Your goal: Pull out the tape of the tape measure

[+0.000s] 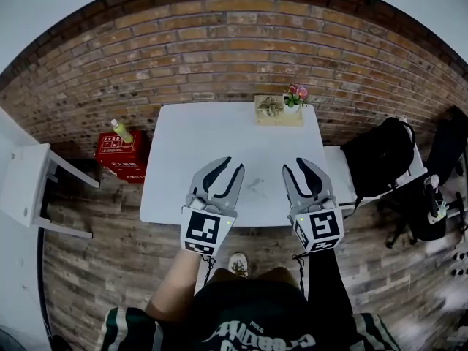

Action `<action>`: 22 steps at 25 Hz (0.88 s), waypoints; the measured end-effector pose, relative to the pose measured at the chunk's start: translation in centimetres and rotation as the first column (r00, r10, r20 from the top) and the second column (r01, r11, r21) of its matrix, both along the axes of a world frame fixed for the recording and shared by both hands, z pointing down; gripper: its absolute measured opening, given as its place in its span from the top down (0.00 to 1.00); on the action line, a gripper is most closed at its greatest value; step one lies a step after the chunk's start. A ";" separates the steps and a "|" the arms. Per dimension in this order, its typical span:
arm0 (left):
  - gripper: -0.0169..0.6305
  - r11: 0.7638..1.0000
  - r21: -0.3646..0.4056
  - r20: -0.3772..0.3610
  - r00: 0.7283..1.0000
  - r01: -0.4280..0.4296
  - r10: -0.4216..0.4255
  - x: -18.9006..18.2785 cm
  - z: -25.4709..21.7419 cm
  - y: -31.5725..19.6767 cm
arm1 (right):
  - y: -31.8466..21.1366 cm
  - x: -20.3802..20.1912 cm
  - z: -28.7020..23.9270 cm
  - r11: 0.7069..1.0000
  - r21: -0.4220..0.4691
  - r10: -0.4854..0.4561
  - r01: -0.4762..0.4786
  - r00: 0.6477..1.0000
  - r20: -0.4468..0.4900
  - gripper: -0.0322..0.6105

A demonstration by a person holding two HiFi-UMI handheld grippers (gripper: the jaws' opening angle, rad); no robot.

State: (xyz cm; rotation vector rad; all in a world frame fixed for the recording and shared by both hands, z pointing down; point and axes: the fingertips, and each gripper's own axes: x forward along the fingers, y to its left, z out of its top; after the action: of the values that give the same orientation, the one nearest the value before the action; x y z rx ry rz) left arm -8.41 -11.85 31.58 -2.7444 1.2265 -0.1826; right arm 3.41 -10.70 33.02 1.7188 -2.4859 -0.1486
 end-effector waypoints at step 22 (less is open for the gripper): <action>0.81 0.997 -0.079 0.042 0.999 -0.013 0.016 4.0 4.5 -5.5 | -8.5 1.9 2.9 0.992 -0.089 -0.091 0.093 0.995 0.027 0.67</action>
State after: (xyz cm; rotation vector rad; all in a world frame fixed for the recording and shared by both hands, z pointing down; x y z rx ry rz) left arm -4.37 -17.30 36.05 -2.7996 1.2135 -0.2917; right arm 5.30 -19.21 35.95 1.5807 -2.5476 -0.0240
